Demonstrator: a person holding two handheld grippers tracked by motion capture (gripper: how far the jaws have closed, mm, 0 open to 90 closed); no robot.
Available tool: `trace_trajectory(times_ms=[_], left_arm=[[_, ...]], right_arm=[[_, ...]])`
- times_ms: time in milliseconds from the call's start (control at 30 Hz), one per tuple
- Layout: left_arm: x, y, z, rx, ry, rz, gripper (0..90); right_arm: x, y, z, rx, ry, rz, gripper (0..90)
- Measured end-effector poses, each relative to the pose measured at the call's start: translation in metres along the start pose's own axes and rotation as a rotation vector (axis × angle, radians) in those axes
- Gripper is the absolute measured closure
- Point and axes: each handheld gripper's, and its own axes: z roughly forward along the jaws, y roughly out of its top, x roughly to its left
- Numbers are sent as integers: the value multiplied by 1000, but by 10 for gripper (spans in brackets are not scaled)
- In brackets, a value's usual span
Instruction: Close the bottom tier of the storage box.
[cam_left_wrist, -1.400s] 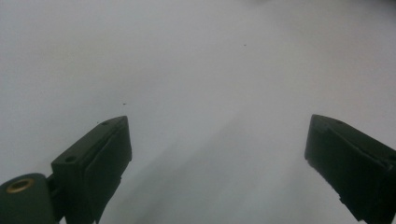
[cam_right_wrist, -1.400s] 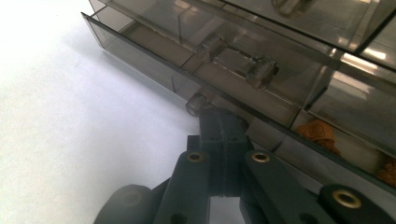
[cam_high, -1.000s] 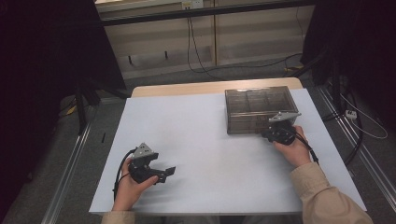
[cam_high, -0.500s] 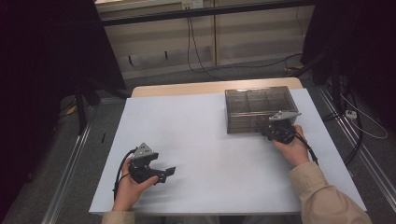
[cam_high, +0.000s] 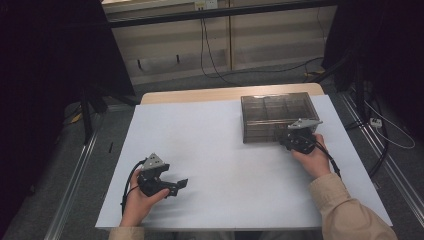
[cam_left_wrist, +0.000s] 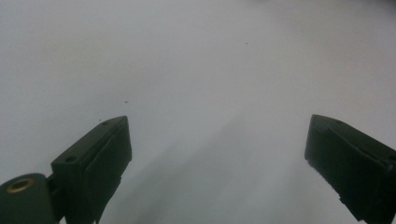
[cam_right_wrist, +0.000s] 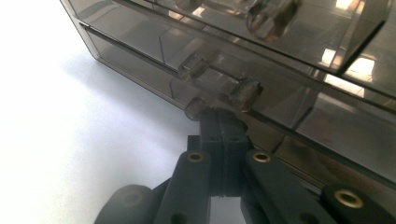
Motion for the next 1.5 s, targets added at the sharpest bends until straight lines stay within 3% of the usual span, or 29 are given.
trace_trajectory(times_ms=[133, 333, 600, 1033, 1500], left_arm=[[0, 0, 0, 0, -1, -6, 74], [-1, 0, -1, 1, 0, 1, 74], [0, -1, -3, -10, -1, -8, 74], [0, -1, -3, -7, -1, -4, 74], [0, -1, -3, -6, -2, -8, 74]], right_arm=[[1, 0, -4, -2, 16, 12, 882], [9, 1, -16, -1, 45, -20, 827], [20, -2, -33, -21, 95, -23, 732], [29, -20, -55, -27, 155, -23, 521], [35, -32, -64, -9, 168, -38, 398]])
